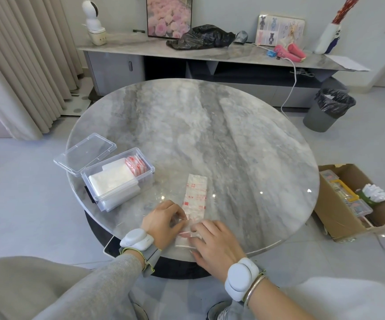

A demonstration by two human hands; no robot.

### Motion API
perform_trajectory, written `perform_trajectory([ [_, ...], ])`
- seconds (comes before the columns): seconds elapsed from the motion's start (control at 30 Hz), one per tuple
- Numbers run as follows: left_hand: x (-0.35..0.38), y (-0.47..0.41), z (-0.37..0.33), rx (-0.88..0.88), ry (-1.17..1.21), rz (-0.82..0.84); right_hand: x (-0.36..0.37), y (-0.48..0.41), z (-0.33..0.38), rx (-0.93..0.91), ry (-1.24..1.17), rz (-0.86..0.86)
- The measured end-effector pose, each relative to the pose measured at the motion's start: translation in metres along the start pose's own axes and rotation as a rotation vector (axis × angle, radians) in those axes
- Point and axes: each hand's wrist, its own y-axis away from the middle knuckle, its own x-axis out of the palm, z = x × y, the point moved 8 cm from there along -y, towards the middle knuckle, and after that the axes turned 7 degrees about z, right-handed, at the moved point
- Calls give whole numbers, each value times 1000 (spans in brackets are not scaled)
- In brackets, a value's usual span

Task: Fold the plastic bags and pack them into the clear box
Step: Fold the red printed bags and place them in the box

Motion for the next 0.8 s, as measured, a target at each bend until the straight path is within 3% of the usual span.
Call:
perform_trajectory([
  [0.23,-6,6,-1,24,29,-8,-7,3,5,21,-50,-99],
  [0.43,-4,7,-2,40,-6,9,-5,4,7,16,-48,-100],
  [0.7,-3,7,-1,37,0,48,14,9,4,57,142,-8],
  [0.8,-2,7,-1,43,11,58,21,11,1,69,90,-7],
])
